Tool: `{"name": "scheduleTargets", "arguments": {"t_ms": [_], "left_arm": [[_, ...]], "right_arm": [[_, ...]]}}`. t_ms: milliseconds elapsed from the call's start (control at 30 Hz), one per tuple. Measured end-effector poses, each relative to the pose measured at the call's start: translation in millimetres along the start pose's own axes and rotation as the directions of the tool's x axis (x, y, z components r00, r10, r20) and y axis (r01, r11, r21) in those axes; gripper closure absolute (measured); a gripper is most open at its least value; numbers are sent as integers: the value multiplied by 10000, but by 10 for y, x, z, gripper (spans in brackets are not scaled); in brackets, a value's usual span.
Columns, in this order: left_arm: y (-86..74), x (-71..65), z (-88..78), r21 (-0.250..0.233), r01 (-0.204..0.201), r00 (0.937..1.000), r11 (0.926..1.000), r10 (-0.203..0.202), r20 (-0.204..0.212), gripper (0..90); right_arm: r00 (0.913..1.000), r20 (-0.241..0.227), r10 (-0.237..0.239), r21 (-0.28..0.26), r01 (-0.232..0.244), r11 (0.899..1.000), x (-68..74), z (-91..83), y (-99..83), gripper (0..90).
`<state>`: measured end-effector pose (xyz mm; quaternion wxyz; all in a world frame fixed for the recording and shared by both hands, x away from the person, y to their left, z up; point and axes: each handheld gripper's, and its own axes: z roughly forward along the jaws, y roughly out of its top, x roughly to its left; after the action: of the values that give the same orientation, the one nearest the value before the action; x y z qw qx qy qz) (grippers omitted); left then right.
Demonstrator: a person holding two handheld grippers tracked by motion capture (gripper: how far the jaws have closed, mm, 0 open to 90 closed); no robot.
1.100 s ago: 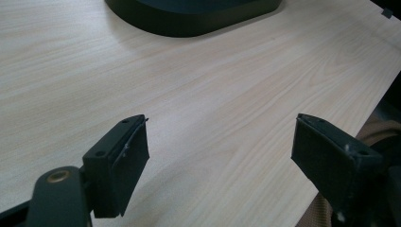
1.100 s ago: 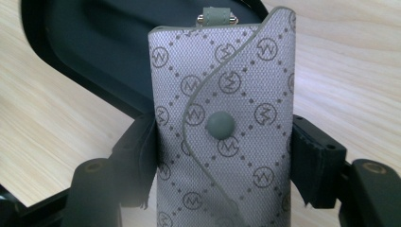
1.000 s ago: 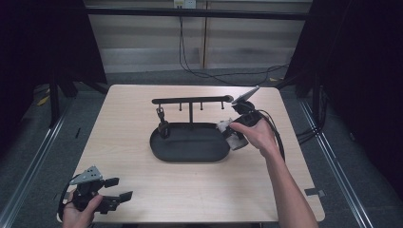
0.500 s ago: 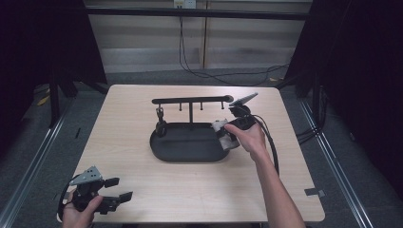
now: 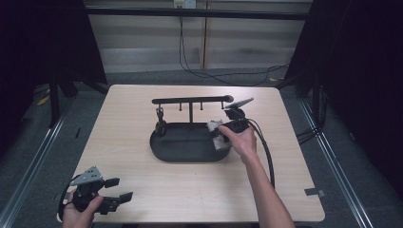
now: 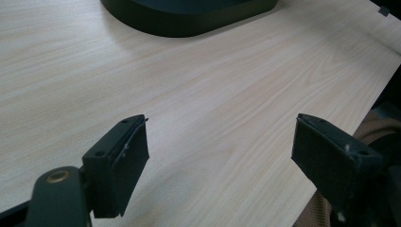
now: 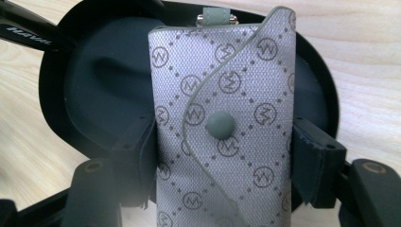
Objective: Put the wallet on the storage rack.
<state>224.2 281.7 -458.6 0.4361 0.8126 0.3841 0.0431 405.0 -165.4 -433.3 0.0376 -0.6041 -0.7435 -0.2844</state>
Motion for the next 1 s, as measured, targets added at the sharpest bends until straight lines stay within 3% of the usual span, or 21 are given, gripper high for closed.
{"name": "scheduleTargets", "arguments": {"t_ms": [800, 900, 1000], "left_arm": [[-1, 3, 5, 58, -30, 10000, 10000, 30, -32, 193], [-1, -2, 8, 100, -83, 10000, 9999, 83, -36, 193], [0, -4, 4, 83, -76, 10000, 9999, 76, -32, 192]], "right_arm": [[9996, 220, 170, -98, -167, 9998, -6, 368, -68, 329], [9997, 241, -55, -191, 59, 9998, 7, 395, -72, 326], [9982, 546, -262, -288, 278, 9992, 5, 416, -74, 321]]}}
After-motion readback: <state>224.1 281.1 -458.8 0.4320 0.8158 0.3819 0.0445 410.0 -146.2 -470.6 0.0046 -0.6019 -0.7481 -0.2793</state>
